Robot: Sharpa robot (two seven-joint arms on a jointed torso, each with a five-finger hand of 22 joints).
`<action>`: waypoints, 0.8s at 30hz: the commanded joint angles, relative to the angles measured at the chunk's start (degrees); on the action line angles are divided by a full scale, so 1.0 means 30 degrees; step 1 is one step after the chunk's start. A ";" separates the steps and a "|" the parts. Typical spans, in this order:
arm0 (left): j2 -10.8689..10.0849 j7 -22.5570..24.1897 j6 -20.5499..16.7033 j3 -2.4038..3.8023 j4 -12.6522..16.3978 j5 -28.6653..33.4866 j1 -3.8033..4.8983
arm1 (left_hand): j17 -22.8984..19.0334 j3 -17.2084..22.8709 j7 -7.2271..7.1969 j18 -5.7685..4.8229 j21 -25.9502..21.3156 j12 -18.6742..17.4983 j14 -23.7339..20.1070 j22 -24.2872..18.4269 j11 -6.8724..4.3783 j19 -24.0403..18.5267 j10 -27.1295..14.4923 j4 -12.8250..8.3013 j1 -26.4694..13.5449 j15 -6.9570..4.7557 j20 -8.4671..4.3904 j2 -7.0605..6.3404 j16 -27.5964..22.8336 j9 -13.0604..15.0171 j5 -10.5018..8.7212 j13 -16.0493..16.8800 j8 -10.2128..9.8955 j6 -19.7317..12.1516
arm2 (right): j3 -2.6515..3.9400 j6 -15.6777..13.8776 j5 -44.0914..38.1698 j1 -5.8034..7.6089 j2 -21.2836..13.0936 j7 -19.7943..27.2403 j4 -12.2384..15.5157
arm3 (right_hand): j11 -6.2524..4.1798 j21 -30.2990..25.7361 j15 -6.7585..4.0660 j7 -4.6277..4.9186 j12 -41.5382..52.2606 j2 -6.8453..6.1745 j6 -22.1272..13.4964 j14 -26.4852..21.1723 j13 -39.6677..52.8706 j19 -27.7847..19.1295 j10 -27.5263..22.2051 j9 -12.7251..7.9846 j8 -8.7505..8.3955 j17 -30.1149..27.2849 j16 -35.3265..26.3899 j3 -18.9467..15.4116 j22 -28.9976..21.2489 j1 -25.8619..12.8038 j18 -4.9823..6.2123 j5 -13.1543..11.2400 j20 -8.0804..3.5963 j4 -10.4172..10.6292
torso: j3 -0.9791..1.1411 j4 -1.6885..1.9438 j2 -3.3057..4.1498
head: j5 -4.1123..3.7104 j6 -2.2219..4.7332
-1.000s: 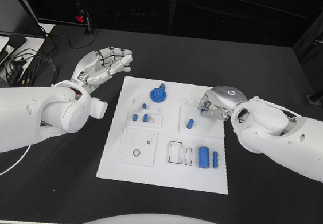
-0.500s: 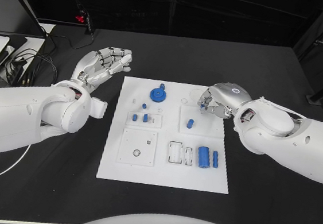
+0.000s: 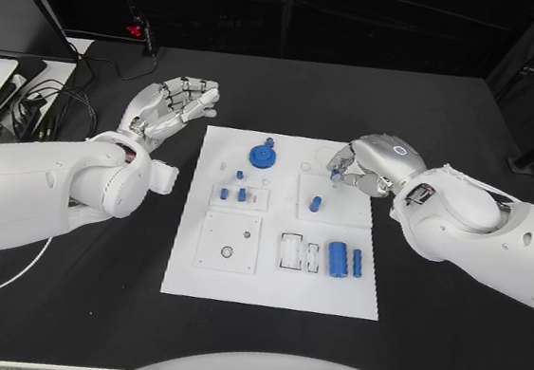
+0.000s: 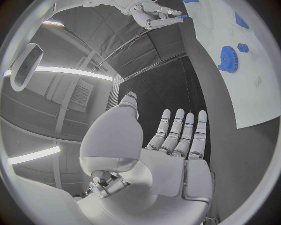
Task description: Assemble the parts on the task board
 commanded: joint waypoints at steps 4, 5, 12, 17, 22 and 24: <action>0.0063 0.2771 0.0166 0.0017 -0.0028 0.0026 0.0011 | -0.0017 0.0122 0.2689 -0.0002 0.0007 0.0067 -0.0166 0.0009 -0.0010 0.0162 -0.0131 -0.0014 0.0056 0.0020 -0.0018 0.0207 0.0069 -0.0024 0.0104 -0.0027 0.0049 -0.0133 | 0.0023 -0.1496 0.0586 0.0039 0.0197 0.1400 0.0515 | 0.0008 0.0084 0.0215 0.0203 -0.0307 -0.0021 0.0059 0.2019 -0.0002 0.0126 0.0200 -0.0030 -0.0039 0.5028 0.0104 0.0361 0.2895 0.0377 0.0273 -0.0053 0.0161 -0.0027 | 0.0013 0.0019 0.0010 | 0.0639 -0.0075; 0.0071 0.2771 0.0166 0.0017 -0.0032 0.0026 0.0009 | -0.0017 0.0122 0.2689 -0.0002 0.0007 0.0067 -0.0166 0.0009 -0.0010 0.0162 -0.0131 -0.0014 0.0056 0.0020 -0.0018 0.0207 0.0069 -0.0024 0.0104 -0.0027 0.0049 -0.0133 | 0.0024 -0.1636 0.0622 0.0039 0.0276 0.1612 0.0606 | 0.0011 0.0090 0.0219 0.0207 -0.0325 -0.0018 0.0063 0.2019 -0.0002 0.0130 0.0208 -0.0032 -0.0045 0.5028 0.0104 0.0387 0.2898 0.0394 0.0272 -0.0052 0.0165 -0.0028 | 0.0017 0.0029 0.0015 | 0.0693 -0.0070; 0.0110 0.2779 0.0143 0.0017 -0.0059 0.0026 -0.0001 | -0.0017 0.0122 0.2689 -0.0002 0.0007 0.0067 -0.0166 0.0009 -0.0010 0.0162 -0.0131 -0.0014 0.0056 0.0020 -0.0018 0.0207 0.0069 -0.0024 0.0104 -0.0027 0.0049 -0.0133 | 0.0025 -0.1838 0.0880 0.0039 0.0860 0.2258 0.1015 | 0.0025 0.0078 0.0227 0.0222 -0.0383 -0.0039 0.0066 0.2019 -0.0002 0.0129 0.0231 -0.0041 -0.0069 0.5028 0.0104 0.0449 0.2895 0.0434 0.0275 -0.0045 0.0181 -0.0033 | -0.0004 0.0010 0.0012 | 0.0846 -0.0123; 0.0149 0.2786 0.0137 0.0017 -0.0076 0.0026 -0.0003 | -0.0017 0.0122 0.2689 -0.0002 0.0007 0.0067 -0.0166 0.0009 -0.0010 0.0162 -0.0131 -0.0014 0.0056 0.0020 -0.0018 0.0207 0.0069 -0.0024 0.0104 -0.0027 0.0049 -0.0133 | 0.0024 -0.1440 0.1034 0.0038 0.1373 0.2335 0.1199 | 0.0037 0.0061 0.0232 0.0237 -0.0418 -0.0057 0.0057 0.2019 -0.0003 0.0124 0.0234 -0.0048 -0.0088 0.5028 0.0104 0.0466 0.2889 0.0425 0.0280 -0.0043 0.0189 -0.0022 | 0.0003 0.0020 0.0016 | 0.1046 -0.0171; 0.0183 0.2789 0.0139 0.0017 -0.0093 0.0026 -0.0005 | -0.0017 0.0122 0.2689 -0.0002 0.0007 0.0067 -0.0166 0.0009 -0.0010 0.0162 -0.0131 -0.0014 0.0056 0.0020 -0.0018 0.0207 0.0069 -0.0024 0.0104 -0.0027 0.0049 -0.0133 | 0.0015 -0.0828 0.1110 0.0033 0.2012 0.2340 0.1263 | 0.0054 0.0052 0.0245 0.0255 -0.0512 0.0013 0.0056 0.2019 -0.0003 0.0126 0.0256 -0.0063 -0.0127 0.5028 0.0104 0.0597 0.2887 0.0462 0.0284 -0.0039 0.0211 -0.0019 | -0.0002 0.0009 0.0012 | 0.1336 -0.0245; 0.0193 0.2790 0.0145 0.0017 -0.0091 0.0026 -0.0005 | -0.0017 0.0122 0.2689 -0.0002 0.0007 0.0067 -0.0166 0.0009 -0.0010 0.0162 -0.0131 -0.0014 0.0056 0.0020 -0.0018 0.0207 0.0069 -0.0024 0.0104 -0.0027 0.0049 -0.0133 | 0.0011 -0.0619 0.1121 0.0028 0.2191 0.2330 0.1261 | 0.0056 0.0041 0.0247 0.0257 -0.0525 0.0017 0.0055 0.2019 -0.0003 0.0122 0.0257 -0.0065 -0.0134 0.5028 0.0104 0.0612 0.2883 0.0467 0.0286 -0.0039 0.0214 -0.0020 | -0.0002 0.0017 0.0015 | 0.1424 -0.0251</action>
